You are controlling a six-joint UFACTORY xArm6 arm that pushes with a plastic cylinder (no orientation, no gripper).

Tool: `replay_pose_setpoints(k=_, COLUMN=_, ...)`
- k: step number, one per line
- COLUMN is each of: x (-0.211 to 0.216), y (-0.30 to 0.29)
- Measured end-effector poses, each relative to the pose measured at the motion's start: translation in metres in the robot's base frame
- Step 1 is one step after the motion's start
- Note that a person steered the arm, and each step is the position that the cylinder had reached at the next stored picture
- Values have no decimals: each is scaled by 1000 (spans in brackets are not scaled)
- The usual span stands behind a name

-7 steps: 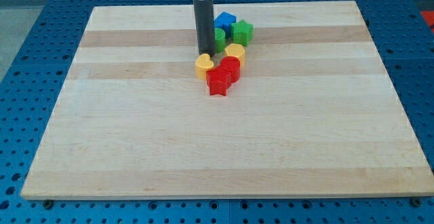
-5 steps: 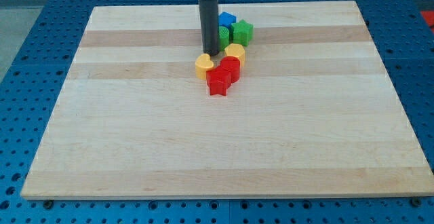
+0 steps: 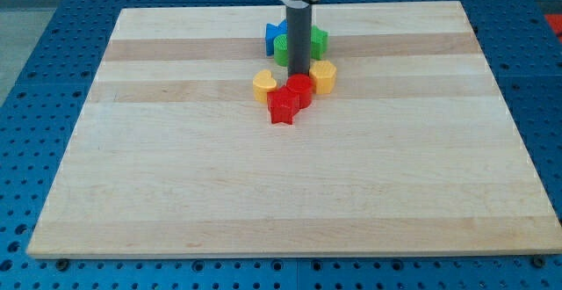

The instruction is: Move yellow hexagon closer to red circle and red star

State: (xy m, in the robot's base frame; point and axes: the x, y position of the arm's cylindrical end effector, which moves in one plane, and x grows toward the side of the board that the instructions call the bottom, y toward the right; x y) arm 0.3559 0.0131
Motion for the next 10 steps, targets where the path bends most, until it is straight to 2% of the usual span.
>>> replay_pose_setpoints(k=3, x=-5, y=27)
replay_pose_setpoints(k=4, x=-5, y=53)
replay_pose_setpoints(k=5, x=4, y=51)
replay_pose_setpoints(k=7, x=-27, y=86)
replay_pose_setpoints(k=8, x=-23, y=107)
replay_pose_setpoints(k=10, x=14, y=110)
